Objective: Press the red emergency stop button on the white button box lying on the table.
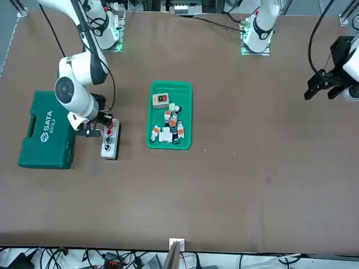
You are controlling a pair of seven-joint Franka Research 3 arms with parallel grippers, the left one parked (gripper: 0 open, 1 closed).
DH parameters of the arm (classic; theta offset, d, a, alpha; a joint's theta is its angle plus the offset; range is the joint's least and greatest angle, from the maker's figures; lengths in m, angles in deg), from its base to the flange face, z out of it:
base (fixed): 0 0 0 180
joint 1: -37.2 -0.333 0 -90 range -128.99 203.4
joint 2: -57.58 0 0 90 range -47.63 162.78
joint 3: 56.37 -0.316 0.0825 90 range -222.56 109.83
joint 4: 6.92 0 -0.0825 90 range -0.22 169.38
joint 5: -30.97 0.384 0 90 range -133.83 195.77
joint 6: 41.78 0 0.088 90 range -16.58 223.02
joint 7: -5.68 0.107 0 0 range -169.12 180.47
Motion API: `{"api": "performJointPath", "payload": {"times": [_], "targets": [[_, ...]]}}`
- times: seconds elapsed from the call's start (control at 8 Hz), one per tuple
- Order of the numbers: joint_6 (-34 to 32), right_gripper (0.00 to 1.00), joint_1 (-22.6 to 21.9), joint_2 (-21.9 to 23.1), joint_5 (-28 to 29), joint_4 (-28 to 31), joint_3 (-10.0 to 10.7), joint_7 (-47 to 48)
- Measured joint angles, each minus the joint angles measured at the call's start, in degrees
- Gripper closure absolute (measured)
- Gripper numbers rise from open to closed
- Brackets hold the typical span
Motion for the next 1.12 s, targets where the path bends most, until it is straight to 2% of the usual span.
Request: {"api": "performJointPath", "payload": {"times": [1.12], "targets": [[2.89, 0.98, -0.02, -0.05, 0.0, 1.54, 0.0, 0.03]]}}
